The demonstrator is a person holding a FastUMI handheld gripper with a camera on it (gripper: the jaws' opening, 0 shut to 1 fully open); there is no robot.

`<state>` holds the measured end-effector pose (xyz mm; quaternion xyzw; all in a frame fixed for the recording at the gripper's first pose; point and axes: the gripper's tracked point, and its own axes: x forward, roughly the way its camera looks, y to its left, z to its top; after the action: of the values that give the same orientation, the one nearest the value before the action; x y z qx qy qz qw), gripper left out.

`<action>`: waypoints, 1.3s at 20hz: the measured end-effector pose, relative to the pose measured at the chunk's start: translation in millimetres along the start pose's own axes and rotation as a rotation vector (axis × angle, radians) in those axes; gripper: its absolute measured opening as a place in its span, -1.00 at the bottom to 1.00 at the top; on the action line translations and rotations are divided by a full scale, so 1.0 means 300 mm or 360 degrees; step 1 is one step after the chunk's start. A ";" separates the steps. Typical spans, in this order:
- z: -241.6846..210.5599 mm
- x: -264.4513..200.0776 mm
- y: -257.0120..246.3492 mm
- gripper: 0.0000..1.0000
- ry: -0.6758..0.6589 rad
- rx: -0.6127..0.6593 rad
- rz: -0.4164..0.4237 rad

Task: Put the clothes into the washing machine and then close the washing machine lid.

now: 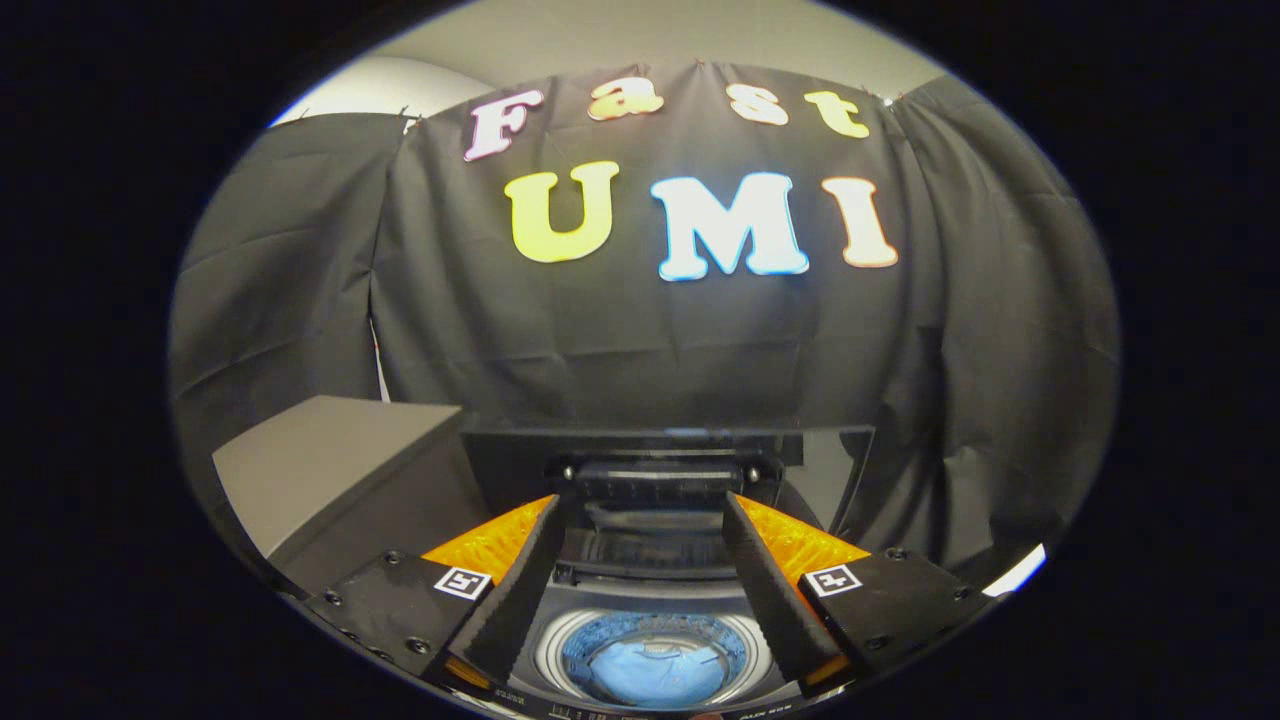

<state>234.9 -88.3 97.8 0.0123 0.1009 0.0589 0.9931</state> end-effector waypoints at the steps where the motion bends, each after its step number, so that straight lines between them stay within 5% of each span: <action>1: 0.031 0.010 0.005 0.96 -0.0037 0.0004 0.0000; 11: 0.174 0.227 0.039 0.96 -0.0152 0.0043 0.0000; 26: 0.079 0.551 0.060 0.97 -0.0062 -0.0104 -0.0100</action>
<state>398.5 -51.0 88.9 -0.0220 0.0798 0.0306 0.9961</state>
